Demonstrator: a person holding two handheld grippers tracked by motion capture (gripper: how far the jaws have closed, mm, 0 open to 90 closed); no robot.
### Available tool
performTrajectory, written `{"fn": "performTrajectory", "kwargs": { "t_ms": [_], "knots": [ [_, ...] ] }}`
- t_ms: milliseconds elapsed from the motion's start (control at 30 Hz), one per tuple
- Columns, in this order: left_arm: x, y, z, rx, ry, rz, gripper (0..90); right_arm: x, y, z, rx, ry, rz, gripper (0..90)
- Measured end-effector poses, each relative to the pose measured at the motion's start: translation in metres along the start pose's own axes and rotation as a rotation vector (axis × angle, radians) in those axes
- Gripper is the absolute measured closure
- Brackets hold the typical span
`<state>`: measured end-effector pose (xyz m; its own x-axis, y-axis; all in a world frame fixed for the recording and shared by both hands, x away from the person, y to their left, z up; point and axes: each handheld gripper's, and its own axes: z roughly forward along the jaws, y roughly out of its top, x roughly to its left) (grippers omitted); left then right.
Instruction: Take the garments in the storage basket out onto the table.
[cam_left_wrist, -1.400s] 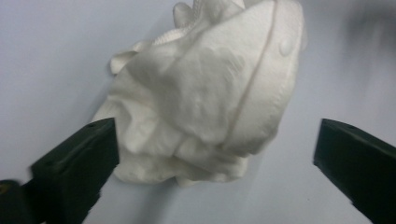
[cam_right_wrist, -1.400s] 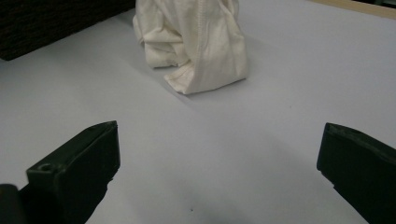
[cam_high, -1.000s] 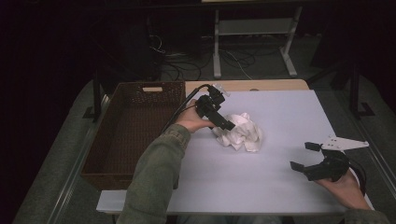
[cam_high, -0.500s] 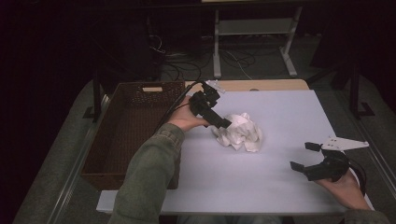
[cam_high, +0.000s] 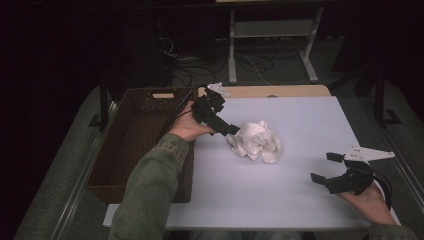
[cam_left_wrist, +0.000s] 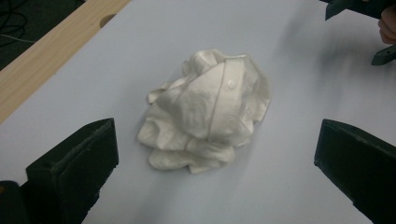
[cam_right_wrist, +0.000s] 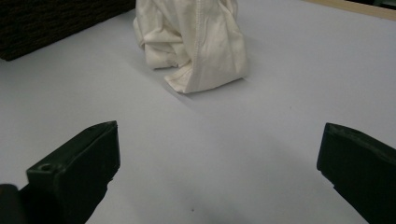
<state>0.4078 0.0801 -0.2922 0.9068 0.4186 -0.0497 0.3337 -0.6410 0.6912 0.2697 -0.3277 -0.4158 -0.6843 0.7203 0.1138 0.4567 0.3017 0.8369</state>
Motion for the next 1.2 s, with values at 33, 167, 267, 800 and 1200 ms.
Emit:
{"fn": "performTrajectory", "kwargs": {
  "t_ms": [33,167,267,800,1200],
  "knots": [
    [0.0,-0.002,-0.002,-0.01,0.004,-0.01,0.0,0.0,0.0,0.0,-0.002,-0.002,0.001,0.0],
    [0.002,-0.008,-0.01,-0.023,0.012,-0.026,0.0,0.0,0.0,0.0,-0.003,-0.003,0.002,0.0],
    [0.003,-0.013,-0.016,-0.035,0.022,-0.038,0.0,0.0,0.0,0.0,-0.003,-0.003,0.002,0.0],
    [0.009,-0.043,-0.048,-0.054,0.064,-0.063,0.0,0.0,0.0,0.0,-0.001,-0.005,0.004,0.0],
    [0.012,-0.069,-0.069,-0.077,0.097,-0.1,0.0,0.0,0.0,0.0,0.003,-0.006,0.005,0.0]
  ]
}}
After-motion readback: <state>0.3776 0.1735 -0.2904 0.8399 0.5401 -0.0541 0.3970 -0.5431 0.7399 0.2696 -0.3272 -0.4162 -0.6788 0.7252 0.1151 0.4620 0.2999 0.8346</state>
